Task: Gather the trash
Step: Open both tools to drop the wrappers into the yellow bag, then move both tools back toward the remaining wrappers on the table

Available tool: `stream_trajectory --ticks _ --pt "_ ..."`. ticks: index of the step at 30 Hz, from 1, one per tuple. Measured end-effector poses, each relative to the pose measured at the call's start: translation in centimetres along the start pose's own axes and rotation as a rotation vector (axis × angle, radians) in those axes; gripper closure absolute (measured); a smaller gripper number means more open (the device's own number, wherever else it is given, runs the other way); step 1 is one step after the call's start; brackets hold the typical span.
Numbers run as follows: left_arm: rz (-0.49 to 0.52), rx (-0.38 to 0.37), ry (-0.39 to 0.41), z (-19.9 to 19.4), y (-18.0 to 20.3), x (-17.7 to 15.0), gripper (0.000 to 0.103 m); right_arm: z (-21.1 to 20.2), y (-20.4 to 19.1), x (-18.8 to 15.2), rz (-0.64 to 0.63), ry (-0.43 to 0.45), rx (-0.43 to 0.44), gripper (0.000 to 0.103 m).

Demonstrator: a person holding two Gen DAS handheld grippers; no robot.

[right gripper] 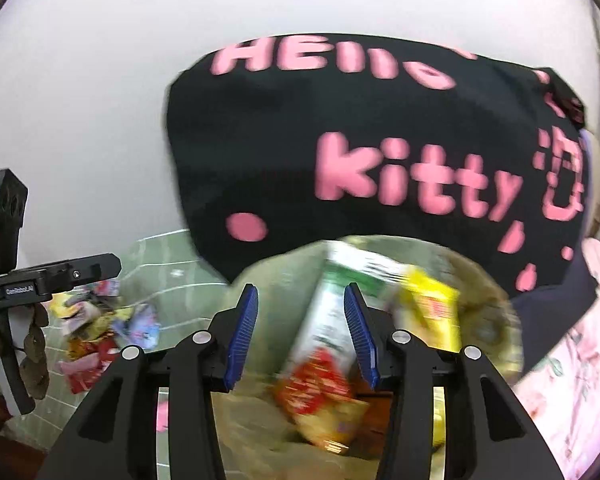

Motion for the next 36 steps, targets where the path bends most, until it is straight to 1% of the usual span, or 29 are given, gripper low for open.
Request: stream_trajectory --ticks 2,3,4,6,7,9,12,15,16,18,21,22,24,27,31,34,36 --pt "-0.046 0.062 0.028 -1.4 -3.1 -0.3 0.036 1.1 -2.1 0.6 -0.035 -0.007 0.041 0.058" --pt "-0.079 0.102 0.044 -2.3 -5.0 -0.4 0.036 1.6 -3.4 0.9 -0.055 -0.007 0.062 0.053" --pt "-0.100 0.129 0.055 -2.9 -6.4 -0.6 0.036 2.1 -4.5 1.1 -0.072 -0.004 0.087 0.053" --pt "-0.157 0.193 0.080 -4.2 -9.7 -1.2 0.036 3.3 -6.9 1.6 -0.102 0.000 0.130 0.053" --pt "-0.196 0.236 0.093 -5.2 -12.1 -1.6 0.036 3.7 -7.8 1.8 -0.110 -0.004 0.149 0.053" --pt "-0.240 0.292 0.110 -6.4 -15.2 -2.2 0.036 5.0 -10.1 2.1 -0.132 -0.025 0.201 0.053" --pt "-0.295 0.350 0.127 -8.6 -19.7 -3.2 0.036 6.3 -13.0 2.4 -0.182 -0.044 0.241 0.052" --pt "-0.325 0.368 0.138 -9.7 -22.6 -3.7 0.036 7.1 -16.1 3.1 -0.242 -0.051 0.272 0.053" --pt "-0.320 0.377 0.135 -9.8 -23.8 -3.7 0.036 7.4 -17.0 3.3 -0.257 -0.054 0.283 0.053" --pt "-0.304 0.384 0.121 -9.6 -24.9 -3.5 0.036 7.8 -18.5 3.8 -0.283 -0.056 0.298 0.053" --pt "-0.228 0.385 0.073 -8.2 -26.2 -3.2 0.036 9.0 -20.7 4.3 -0.331 -0.077 0.299 0.052" --pt "-0.179 0.392 0.045 -7.3 -26.6 -3.0 0.036 9.3 -21.1 4.3 -0.340 -0.084 0.298 0.052" --pt "-0.135 0.379 0.001 -5.9 -26.9 -2.9 0.036 9.9 -22.0 4.3 -0.361 -0.100 0.298 0.052" --pt "-0.140 0.367 -0.036 -4.5 -28.0 -2.8 0.036 10.6 -22.8 4.0 -0.399 -0.115 0.280 0.053" --pt "-0.167 0.339 -0.078 -3.2 -28.9 -3.4 0.036 12.3 -22.9 2.9 -0.404 -0.172 0.276 0.052" --pt "-0.169 0.336 -0.084 -3.2 -28.8 -4.3 0.036 13.3 -22.8 2.1 -0.388 -0.194 0.280 0.052" --pt "-0.197 0.319 -0.088 -3.8 -28.6 -4.9 0.036 13.7 -22.9 1.8 -0.386 -0.194 0.279 0.052"
Point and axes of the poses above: each gripper's, at about its wrist camera, not at the fingertips, and z roughly the way its jaws point, y to its right, x to its top, the point moved 6 cm from there along z, roughly the way its jaws point, and after that the axes turned 9 degrees about -z, right-handed, at the moved point
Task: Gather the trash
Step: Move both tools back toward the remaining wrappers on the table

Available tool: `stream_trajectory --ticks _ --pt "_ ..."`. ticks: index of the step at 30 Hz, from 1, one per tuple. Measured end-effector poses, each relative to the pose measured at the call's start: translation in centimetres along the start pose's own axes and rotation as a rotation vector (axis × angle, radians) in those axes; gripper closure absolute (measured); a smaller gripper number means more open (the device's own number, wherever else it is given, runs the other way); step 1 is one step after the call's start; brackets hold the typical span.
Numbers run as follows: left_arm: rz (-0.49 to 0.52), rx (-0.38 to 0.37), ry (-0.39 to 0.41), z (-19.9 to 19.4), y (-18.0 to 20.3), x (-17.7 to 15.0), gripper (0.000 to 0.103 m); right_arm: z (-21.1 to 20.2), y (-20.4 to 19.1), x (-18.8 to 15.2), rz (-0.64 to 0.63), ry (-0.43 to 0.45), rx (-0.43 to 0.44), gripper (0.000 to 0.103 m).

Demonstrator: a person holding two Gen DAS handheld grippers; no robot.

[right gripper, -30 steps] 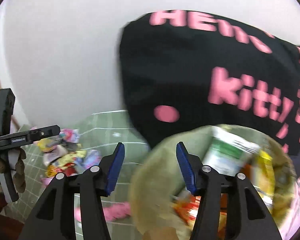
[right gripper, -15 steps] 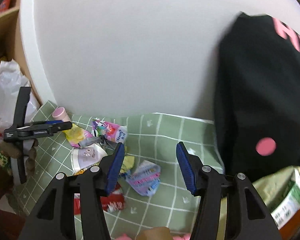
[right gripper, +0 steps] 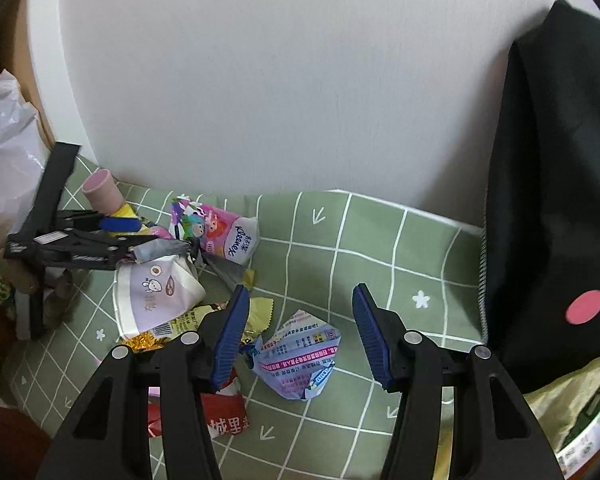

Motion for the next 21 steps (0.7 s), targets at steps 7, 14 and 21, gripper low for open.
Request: stream_trajectory --ticks 7,14,21 --pt "-0.137 -0.096 -0.008 -2.7 -0.3 -3.4 0.036 1.6 -0.7 -0.5 -0.032 -0.015 -0.009 0.052" --pt "-0.195 -0.164 -0.030 -4.6 0.0 -6.0 0.036 3.0 -3.1 1.9 -0.130 0.007 0.112 0.052" --pt "-0.196 -0.130 0.056 -7.7 -0.2 -5.0 0.036 7.2 -7.3 6.9 -0.356 0.008 0.206 0.053"
Point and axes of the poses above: each gripper's, at about its wrist camera, not at the fingertips, and z roughly the way its jaws point, y to its right, x to its top, the point moved 6 cm from there along z, roughly the way its jaws point, and after that the axes turned 9 degrees about -z, right-handed, at the moved point
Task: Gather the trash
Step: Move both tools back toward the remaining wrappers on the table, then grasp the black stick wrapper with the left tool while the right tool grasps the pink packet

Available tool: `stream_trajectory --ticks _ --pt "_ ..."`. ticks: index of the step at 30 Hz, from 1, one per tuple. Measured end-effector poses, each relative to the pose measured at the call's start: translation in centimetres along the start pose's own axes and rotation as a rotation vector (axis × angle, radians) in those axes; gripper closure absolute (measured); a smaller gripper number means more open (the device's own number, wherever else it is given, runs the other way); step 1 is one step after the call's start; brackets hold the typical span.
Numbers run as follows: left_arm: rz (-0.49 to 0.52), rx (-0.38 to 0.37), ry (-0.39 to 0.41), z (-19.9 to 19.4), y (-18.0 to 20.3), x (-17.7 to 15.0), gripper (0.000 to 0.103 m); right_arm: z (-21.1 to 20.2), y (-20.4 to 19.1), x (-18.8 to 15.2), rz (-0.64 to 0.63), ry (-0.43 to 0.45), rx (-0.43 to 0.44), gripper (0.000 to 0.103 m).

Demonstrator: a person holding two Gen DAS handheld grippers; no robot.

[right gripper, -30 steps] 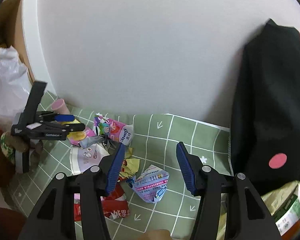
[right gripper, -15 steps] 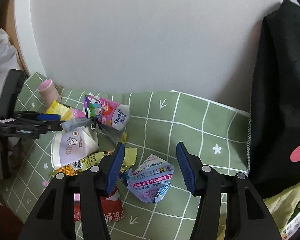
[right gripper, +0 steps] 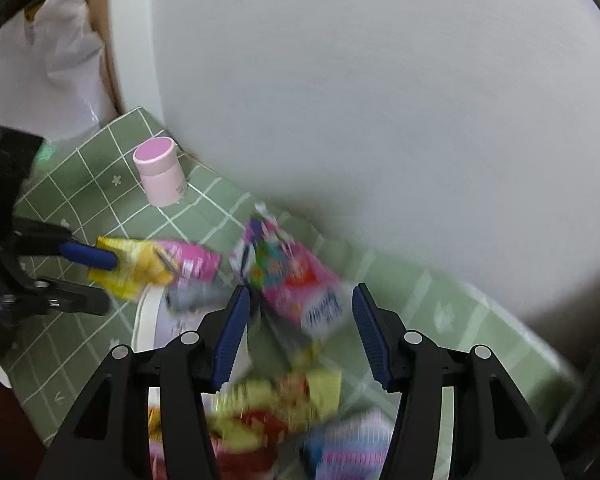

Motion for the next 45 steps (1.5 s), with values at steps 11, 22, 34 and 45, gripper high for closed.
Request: stream_trajectory --ticks 11,22,34,45 --pt "-0.033 0.129 0.074 -2.5 -3.4 1.8 0.036 6.8 1.1 -0.7 0.000 -0.147 0.095 0.072" --pt "-0.016 0.137 0.056 -2.3 -4.1 1.8 0.036 2.9 0.2 -3.3 0.186 -0.116 0.317 0.099" --pt "0.004 0.100 0.076 -2.5 -3.1 2.9 0.036 -1.2 2.8 -4.5 0.298 -0.072 0.087 0.099" --pt "0.218 0.025 -0.018 2.8 4.7 4.3 0.035 -8.2 7.1 -7.5 0.464 0.046 -0.125 0.099"
Point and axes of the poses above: each gripper's, at about its wrist camera, not at the fingertips, and z roughly the way its jaws point, y to its right, x to its top, the point moved 6 cm from there along z, roughly the way its jaws point, and after that the axes turned 9 degrees about -z, right-handed, at the moved point
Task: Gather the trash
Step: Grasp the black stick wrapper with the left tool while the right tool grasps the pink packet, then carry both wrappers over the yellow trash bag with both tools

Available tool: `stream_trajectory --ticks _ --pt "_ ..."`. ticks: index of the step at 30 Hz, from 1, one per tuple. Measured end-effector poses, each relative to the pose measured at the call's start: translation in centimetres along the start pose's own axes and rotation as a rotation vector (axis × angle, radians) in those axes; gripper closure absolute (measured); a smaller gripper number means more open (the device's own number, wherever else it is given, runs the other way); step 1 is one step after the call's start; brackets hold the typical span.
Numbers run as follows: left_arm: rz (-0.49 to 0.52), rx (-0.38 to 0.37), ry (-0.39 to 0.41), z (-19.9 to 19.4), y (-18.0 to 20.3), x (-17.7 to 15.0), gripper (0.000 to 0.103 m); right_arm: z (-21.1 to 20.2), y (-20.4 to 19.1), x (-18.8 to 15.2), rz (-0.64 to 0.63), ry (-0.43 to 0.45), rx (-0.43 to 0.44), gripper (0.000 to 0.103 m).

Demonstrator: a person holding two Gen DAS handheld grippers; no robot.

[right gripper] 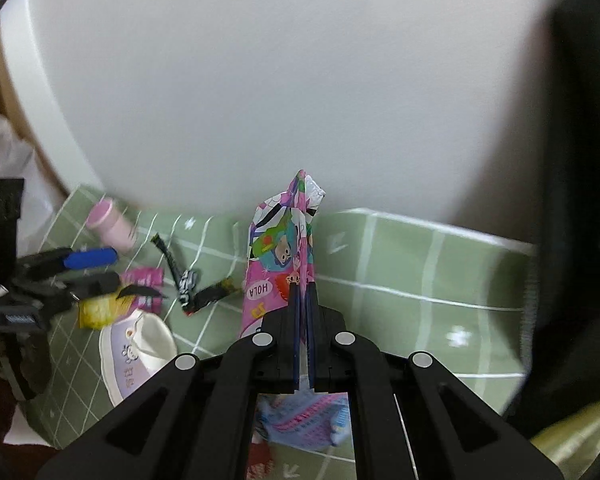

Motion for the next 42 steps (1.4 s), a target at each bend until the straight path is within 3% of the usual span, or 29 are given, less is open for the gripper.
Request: stream_trajectory --ticks 2,6,10,11,14,26,34,42 --pt "0.009 -0.007 -0.034 1.3 0.3 0.0 0.035 -0.8 0.5 -0.2 0.017 0.013 -0.016 0.099" --pt "-0.021 0.066 -0.122 4.7 0.3 -0.1 0.041 -2.2 1.6 -1.6 0.062 0.022 -0.052 0.099" --pt "-0.061 0.125 -0.174 7.1 -0.3 -0.4 0.058 -2.7 1.6 -3.0 0.093 0.013 -0.064 0.099" --pt "-0.056 0.132 -0.168 7.2 -0.3 -0.2 0.070 -3.0 1.8 -3.4 0.099 0.011 -0.077 0.099" --pt "-0.065 0.093 -0.173 7.3 0.1 0.0 0.081 -3.6 1.8 -4.0 0.126 0.014 -0.097 0.099" --pt "0.033 -0.025 0.001 0.4 6.3 2.4 0.082 -10.1 3.8 -5.4 0.187 0.139 -0.205 0.099" --pt "0.203 -0.155 0.034 -1.8 16.8 3.0 0.082 -16.0 7.3 -6.8 0.209 0.223 -0.324 0.099" --pt "0.327 -0.281 0.009 -0.5 26.7 2.1 0.082 -21.7 12.2 -8.8 0.247 0.269 -0.463 0.099"
Point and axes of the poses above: each gripper's, at about its wrist camera, not at the fingertips, and z roughly the way its jaws point, y to its right, x to its top, the point moved 6 cm from there along z, roughly the way its jaws point, and after that the axes turned 9 degrees about -z, right-handed, at the moved point
